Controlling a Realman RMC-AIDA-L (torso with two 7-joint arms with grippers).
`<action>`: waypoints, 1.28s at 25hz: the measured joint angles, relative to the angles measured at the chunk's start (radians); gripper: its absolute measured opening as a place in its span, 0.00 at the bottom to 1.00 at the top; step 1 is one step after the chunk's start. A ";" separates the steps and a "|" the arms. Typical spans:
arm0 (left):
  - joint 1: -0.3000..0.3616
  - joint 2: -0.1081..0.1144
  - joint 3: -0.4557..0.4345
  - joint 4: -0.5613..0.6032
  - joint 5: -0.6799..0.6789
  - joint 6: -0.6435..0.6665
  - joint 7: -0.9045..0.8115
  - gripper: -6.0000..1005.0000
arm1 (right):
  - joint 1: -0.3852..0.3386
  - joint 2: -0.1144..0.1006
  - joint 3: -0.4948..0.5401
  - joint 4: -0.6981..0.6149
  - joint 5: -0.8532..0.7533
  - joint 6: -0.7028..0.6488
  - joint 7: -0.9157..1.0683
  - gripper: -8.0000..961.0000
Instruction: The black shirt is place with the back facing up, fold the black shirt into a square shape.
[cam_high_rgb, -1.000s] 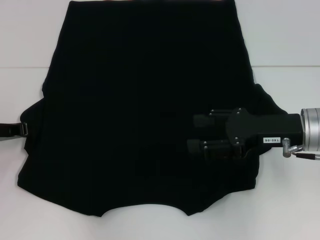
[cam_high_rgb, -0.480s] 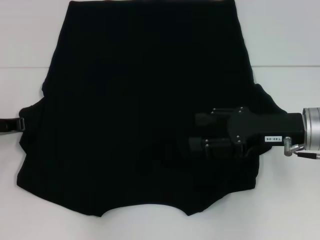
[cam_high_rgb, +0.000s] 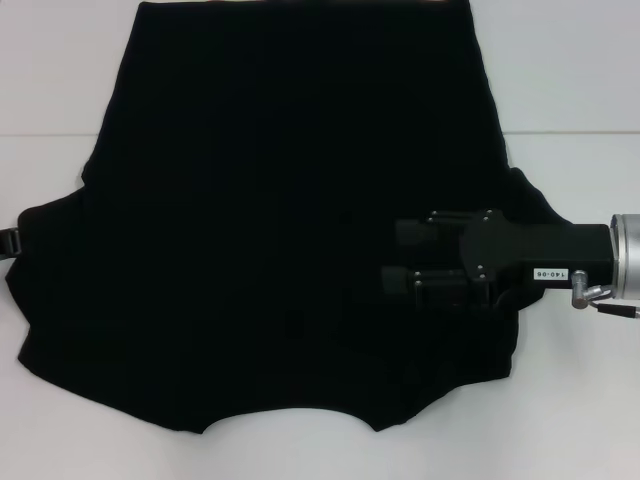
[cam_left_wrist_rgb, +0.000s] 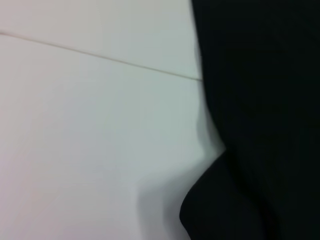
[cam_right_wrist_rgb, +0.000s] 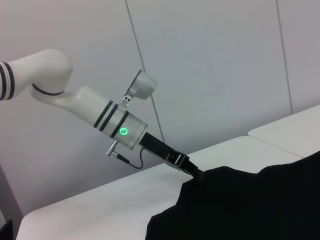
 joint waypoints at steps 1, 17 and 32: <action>0.004 0.000 -0.006 0.002 0.000 -0.003 0.000 0.00 | 0.000 0.000 0.000 0.000 0.000 0.000 0.000 0.78; 0.025 0.005 -0.027 0.030 0.000 -0.034 0.000 0.00 | 0.008 0.004 0.001 0.004 0.014 0.017 0.000 0.75; 0.053 0.006 -0.070 0.057 0.000 -0.025 0.000 0.00 | 0.013 0.009 0.001 0.003 0.014 0.020 0.000 0.74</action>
